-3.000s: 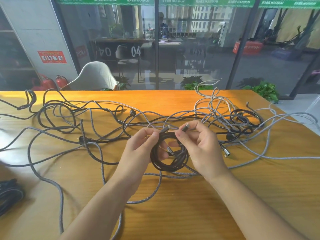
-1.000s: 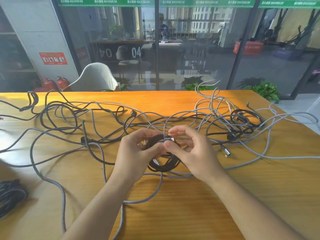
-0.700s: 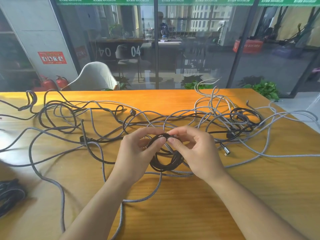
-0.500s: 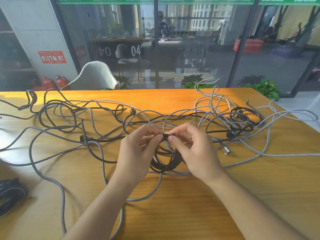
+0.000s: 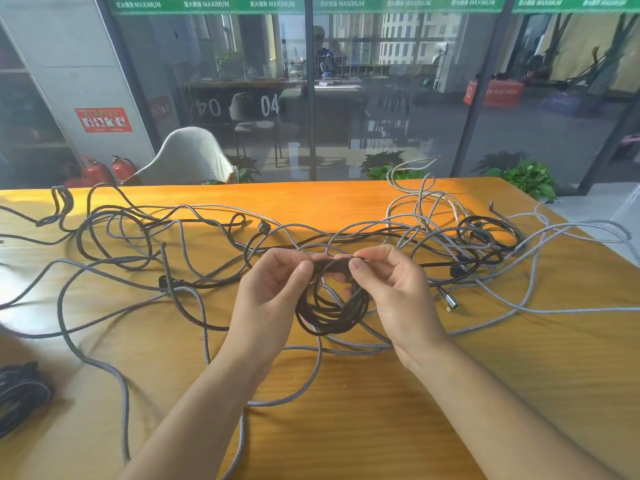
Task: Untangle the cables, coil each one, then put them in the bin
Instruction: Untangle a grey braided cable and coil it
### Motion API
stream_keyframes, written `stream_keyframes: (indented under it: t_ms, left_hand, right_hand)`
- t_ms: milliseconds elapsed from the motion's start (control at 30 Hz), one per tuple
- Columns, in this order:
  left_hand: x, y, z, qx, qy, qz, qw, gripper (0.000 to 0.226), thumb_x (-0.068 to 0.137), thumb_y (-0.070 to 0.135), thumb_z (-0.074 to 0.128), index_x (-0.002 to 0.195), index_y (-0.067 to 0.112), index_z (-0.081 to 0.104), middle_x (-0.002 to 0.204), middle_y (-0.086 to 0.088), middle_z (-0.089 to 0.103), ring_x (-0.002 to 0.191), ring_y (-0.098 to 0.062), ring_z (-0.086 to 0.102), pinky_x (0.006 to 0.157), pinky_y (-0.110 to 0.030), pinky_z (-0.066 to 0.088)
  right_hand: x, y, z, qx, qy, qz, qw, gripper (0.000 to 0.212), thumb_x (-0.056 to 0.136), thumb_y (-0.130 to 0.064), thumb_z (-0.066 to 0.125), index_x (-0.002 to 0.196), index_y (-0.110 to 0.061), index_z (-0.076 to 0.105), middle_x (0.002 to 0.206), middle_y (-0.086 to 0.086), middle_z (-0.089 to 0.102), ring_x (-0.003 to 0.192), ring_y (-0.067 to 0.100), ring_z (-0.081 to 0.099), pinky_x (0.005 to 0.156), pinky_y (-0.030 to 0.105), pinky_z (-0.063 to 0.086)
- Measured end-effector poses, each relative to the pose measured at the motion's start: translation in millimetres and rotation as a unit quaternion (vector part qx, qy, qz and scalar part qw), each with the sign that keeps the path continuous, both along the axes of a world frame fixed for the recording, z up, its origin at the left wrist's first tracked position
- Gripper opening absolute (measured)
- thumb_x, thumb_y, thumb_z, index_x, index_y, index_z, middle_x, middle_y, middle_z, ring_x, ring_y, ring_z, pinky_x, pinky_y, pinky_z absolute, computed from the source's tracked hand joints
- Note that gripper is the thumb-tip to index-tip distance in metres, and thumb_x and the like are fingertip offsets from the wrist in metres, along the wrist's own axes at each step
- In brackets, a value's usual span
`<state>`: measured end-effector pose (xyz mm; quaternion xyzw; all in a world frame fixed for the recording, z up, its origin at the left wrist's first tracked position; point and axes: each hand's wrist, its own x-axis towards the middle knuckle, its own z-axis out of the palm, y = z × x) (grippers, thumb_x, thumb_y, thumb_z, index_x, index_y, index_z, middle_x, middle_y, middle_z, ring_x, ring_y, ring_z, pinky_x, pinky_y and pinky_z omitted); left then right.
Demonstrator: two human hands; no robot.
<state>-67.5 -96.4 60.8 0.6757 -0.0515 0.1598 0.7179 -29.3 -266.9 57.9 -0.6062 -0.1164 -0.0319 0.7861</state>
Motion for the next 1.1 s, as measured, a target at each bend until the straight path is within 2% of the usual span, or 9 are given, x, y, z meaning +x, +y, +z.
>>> stream_keyframes:
  t_ms: [67, 167, 300, 500, 600, 733, 867, 967, 1100]
  left_hand:
    - [0, -1, -1, 0.039, 0.008, -0.003, 0.999, 0.013, 0.104, 0.018, 0.061, 0.115, 0.014, 0.067, 0.11, -0.006, 0.076, 0.098, -0.029, 0.072, 0.086, -0.038, 0.059]
    - [0, -3, -2, 0.059, 0.029, -0.021, 0.998, 0.025, 0.104, 0.02, 0.061, 0.128, 0.026, 0.064, 0.116, -0.001, 0.074, 0.103, -0.03, 0.074, 0.092, -0.049, 0.06]
    - [-1, -2, -2, 0.045, 0.042, -0.009, 0.998, 0.027, 0.103, 0.012, 0.062, 0.127, 0.024, 0.065, 0.106, -0.002, 0.077, 0.093, -0.031, 0.076, 0.092, -0.054, 0.06]
    - [0, 1, -2, 0.002, 0.029, 0.011, 1.0, 0.022, 0.1, 0.009, 0.066, 0.12, 0.018, 0.068, 0.104, -0.004, 0.078, 0.087, -0.037, 0.075, 0.081, -0.045, 0.061]
    - [1, 1, -3, 0.0, 0.024, 0.014, 1.0, 0.022, 0.1, 0.007, 0.066, 0.121, 0.015, 0.068, 0.107, -0.003, 0.078, 0.09, -0.035, 0.076, 0.076, -0.038, 0.061]
    - [2, 0, -2, -0.013, 0.023, 0.021, 0.999, 0.024, 0.101, 0.006, 0.064, 0.124, 0.013, 0.066, 0.116, -0.004, 0.075, 0.093, -0.033, 0.077, 0.074, -0.036, 0.06]
    - [1, -1, -1, -0.032, 0.067, -0.002, 0.997, 0.028, 0.107, 0.024, 0.055, 0.133, 0.016, 0.063, 0.119, -0.005, 0.076, 0.103, -0.029, 0.076, 0.094, -0.046, 0.058]
    - [-1, -2, 3, -0.049, 0.1, -0.053, 0.992, 0.039, 0.11, 0.035, 0.042, 0.121, 0.012, 0.071, 0.109, -0.009, 0.079, 0.102, -0.022, 0.075, 0.096, -0.039, 0.056]
    - [0, 0, 1, -0.079, 0.088, -0.057, 0.991, 0.049, 0.108, 0.038, 0.043, 0.113, -0.001, 0.071, 0.089, -0.002, 0.069, 0.086, -0.019, 0.062, 0.091, -0.036, 0.046]
  right_hand:
    - [3, -3, 1, 0.002, 0.01, -0.016, 1.0, 0.009, 0.098, -0.005, 0.069, 0.106, -0.005, 0.065, 0.104, 0.013, 0.079, 0.09, 0.026, 0.077, 0.075, 0.034, 0.06]
    - [8, -7, 2, -0.004, 0.022, -0.035, 0.999, 0.007, 0.098, -0.01, 0.069, 0.105, -0.009, 0.067, 0.109, 0.006, 0.079, 0.089, 0.025, 0.073, 0.089, 0.044, 0.059]
    - [9, -10, 1, -0.033, 0.031, -0.02, 0.999, 0.007, 0.099, -0.012, 0.069, 0.106, -0.013, 0.069, 0.112, 0.004, 0.078, 0.096, 0.027, 0.072, 0.098, 0.046, 0.055]
    - [9, -13, 4, -0.117, 0.016, 0.0, 0.993, 0.015, 0.099, -0.032, 0.069, 0.113, -0.025, 0.072, 0.112, -0.001, 0.076, 0.106, 0.015, 0.071, 0.099, 0.042, 0.055]
    - [9, -14, 3, -0.157, 0.026, 0.036, 0.987, 0.015, 0.1, -0.037, 0.067, 0.113, -0.032, 0.074, 0.11, -0.004, 0.078, 0.107, 0.015, 0.072, 0.105, 0.049, 0.053]
    - [10, -16, 4, -0.088, 0.054, 0.085, 0.991, 0.022, 0.104, -0.014, 0.062, 0.124, -0.019, 0.068, 0.11, 0.012, 0.079, 0.101, 0.026, 0.075, 0.095, 0.047, 0.056]
    - [8, -12, 3, 0.001, 0.067, 0.112, 0.991, 0.03, 0.102, -0.004, 0.06, 0.131, -0.011, 0.062, 0.118, 0.02, 0.074, 0.107, 0.031, 0.073, 0.093, 0.044, 0.059]
    - [7, -8, -1, 0.019, 0.066, 0.112, 0.991, 0.033, 0.102, 0.001, 0.057, 0.133, -0.009, 0.061, 0.117, 0.017, 0.075, 0.106, 0.027, 0.073, 0.094, 0.042, 0.059]
    - [4, -4, -1, 0.003, 0.064, 0.102, 0.993, 0.032, 0.103, 0.002, 0.055, 0.132, -0.011, 0.062, 0.117, 0.012, 0.076, 0.107, 0.026, 0.074, 0.094, 0.04, 0.06]
